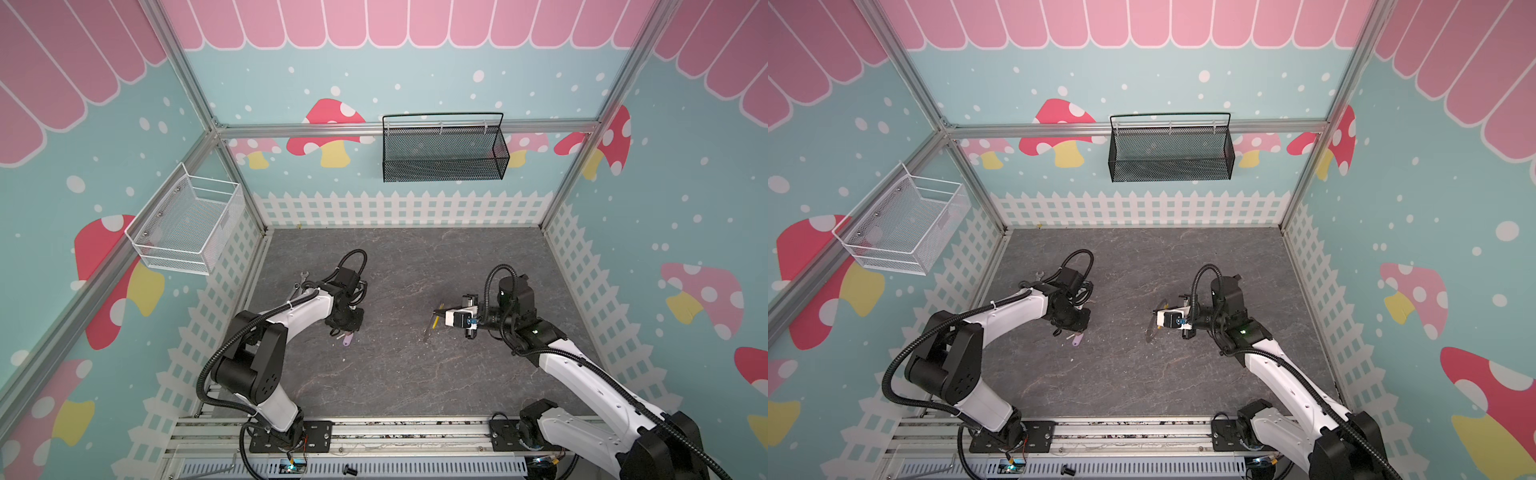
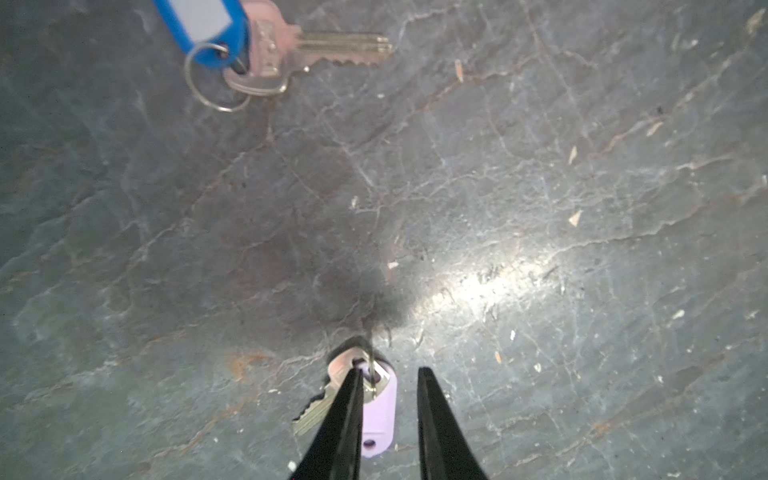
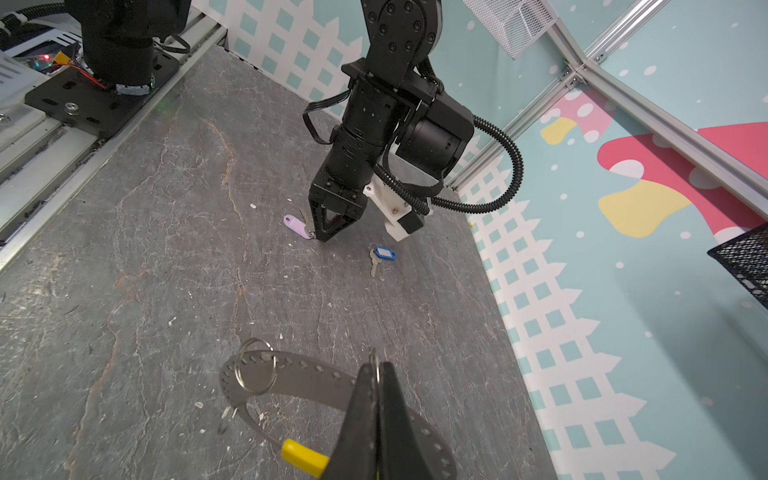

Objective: Put the keys on the keyring
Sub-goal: 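Lift the lilac-tagged key with the left gripper and carry it toward the right gripper's plate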

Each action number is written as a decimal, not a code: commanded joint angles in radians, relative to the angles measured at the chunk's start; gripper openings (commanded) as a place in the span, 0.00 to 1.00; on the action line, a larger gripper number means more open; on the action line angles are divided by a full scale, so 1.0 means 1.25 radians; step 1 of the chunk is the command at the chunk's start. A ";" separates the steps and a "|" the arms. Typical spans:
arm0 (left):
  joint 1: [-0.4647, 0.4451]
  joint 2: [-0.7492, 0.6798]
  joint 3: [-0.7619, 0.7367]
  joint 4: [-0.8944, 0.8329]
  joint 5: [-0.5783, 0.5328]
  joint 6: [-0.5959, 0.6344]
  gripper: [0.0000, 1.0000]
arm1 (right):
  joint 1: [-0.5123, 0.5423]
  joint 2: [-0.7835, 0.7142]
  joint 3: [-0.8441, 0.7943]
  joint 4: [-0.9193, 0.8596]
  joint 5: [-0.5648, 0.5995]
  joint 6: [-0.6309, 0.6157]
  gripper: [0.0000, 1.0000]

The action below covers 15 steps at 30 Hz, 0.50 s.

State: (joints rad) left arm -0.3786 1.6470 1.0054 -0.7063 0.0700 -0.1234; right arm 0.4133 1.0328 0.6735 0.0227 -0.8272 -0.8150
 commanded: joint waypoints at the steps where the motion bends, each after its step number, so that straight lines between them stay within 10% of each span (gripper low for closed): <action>1: -0.009 0.013 -0.004 -0.012 -0.033 0.011 0.24 | 0.003 0.003 0.022 -0.008 -0.024 -0.014 0.00; 15: -0.021 0.039 0.001 -0.032 -0.080 0.008 0.21 | 0.004 0.004 0.021 -0.008 -0.029 -0.009 0.00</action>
State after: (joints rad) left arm -0.4004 1.6741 1.0054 -0.7322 -0.0120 -0.1226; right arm 0.4137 1.0328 0.6750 0.0223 -0.8310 -0.8150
